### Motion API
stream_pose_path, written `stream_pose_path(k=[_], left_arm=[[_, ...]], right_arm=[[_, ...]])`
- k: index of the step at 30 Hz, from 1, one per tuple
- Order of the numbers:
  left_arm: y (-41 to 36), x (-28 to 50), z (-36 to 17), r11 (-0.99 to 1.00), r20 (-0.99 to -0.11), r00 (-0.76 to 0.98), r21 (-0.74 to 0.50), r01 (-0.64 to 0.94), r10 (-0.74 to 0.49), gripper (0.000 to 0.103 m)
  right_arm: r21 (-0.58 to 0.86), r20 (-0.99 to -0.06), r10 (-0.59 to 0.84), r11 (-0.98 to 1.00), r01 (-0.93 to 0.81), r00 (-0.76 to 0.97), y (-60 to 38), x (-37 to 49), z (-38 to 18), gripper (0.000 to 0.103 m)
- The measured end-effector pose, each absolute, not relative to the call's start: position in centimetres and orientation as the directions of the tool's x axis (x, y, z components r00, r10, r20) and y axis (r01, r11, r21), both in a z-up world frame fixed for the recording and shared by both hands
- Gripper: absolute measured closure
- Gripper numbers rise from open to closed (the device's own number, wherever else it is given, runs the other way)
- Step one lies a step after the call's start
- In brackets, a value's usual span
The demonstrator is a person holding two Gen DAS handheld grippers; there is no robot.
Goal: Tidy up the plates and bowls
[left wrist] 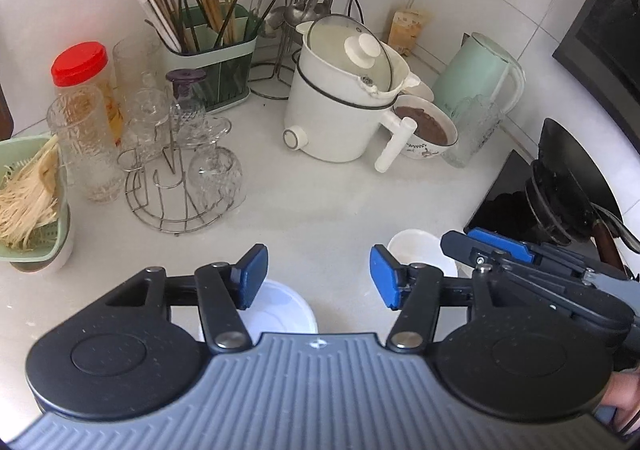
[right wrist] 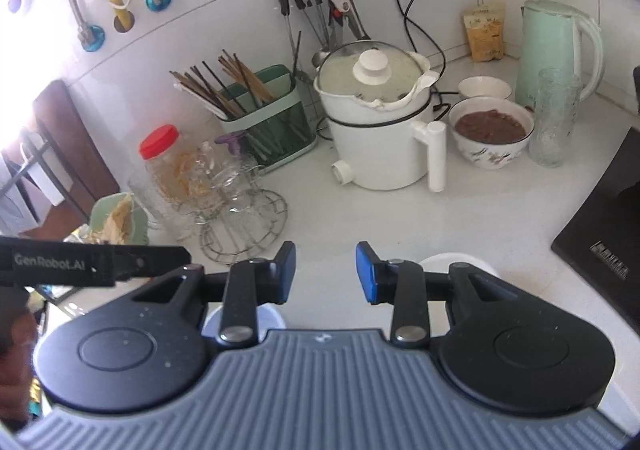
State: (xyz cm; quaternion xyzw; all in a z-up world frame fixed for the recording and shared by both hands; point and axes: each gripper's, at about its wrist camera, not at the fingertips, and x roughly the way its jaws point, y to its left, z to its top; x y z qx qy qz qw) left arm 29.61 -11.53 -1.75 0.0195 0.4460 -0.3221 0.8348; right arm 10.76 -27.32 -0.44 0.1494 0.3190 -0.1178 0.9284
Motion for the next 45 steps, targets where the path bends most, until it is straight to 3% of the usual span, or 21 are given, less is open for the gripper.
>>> stream_pose_path(k=[12, 14, 15, 18, 22, 26, 30, 45], left_arm=[[-16.9, 29.5, -3.1, 0.791, -0.784, 0.355, -0.264, 0.551, -0.509, 0.040], [-18.1, 29.5, -3.3, 0.788, -0.790, 0.349, -0.256, 0.560, -0.505, 0.040], [-18.6, 29.5, -3.4, 0.786, -0.787, 0.354, -0.249, 0.566, -0.505, 0.039], [-19.9, 29.7, -3.7, 0.788, -0.787, 0.368, -0.229, 0.572, -0.496, 0.037], [-21.3, 30.1, -4.5, 0.796, -0.788, 0.385, -0.209, 0.568, -0.481, 0.037], [-22.1, 30.7, -5.2, 0.802, -0.794, 0.381, -0.212, 0.558, -0.474, 0.036], [-23.2, 31.5, -6.2, 0.809, -0.798, 0.388, -0.199, 0.554, -0.462, 0.029], [-26.8, 33.3, -12.2, 0.779, -0.826, 0.274, -0.280, 0.560, -0.493, 0.026]], right_arm=[[0.199, -0.638, -0.181, 0.900, 0.387, 0.749, -32.6, 8.7, -1.4, 0.067], [0.201, -0.642, -0.190, 0.893, 0.402, 0.743, -33.5, 8.4, -1.7, 0.062], [0.203, -0.642, -0.193, 0.890, 0.407, 0.742, -34.0, 8.3, -1.8, 0.055], [0.206, -0.642, -0.203, 0.883, 0.421, 0.739, -35.3, 8.3, -2.2, 0.053], [0.224, -0.642, -0.196, 0.877, 0.426, 0.742, -37.0, 8.5, -2.9, 0.038], [0.256, -0.655, -0.160, 0.873, 0.416, 0.739, -38.1, 9.0, -3.9, 0.038], [0.243, -0.666, -0.171, 0.871, 0.428, 0.726, -38.8, 9.7, -4.8, 0.038], [0.239, -0.726, -0.186, 0.834, 0.497, 0.662, -40.7, 10.0, -9.5, 0.039]])
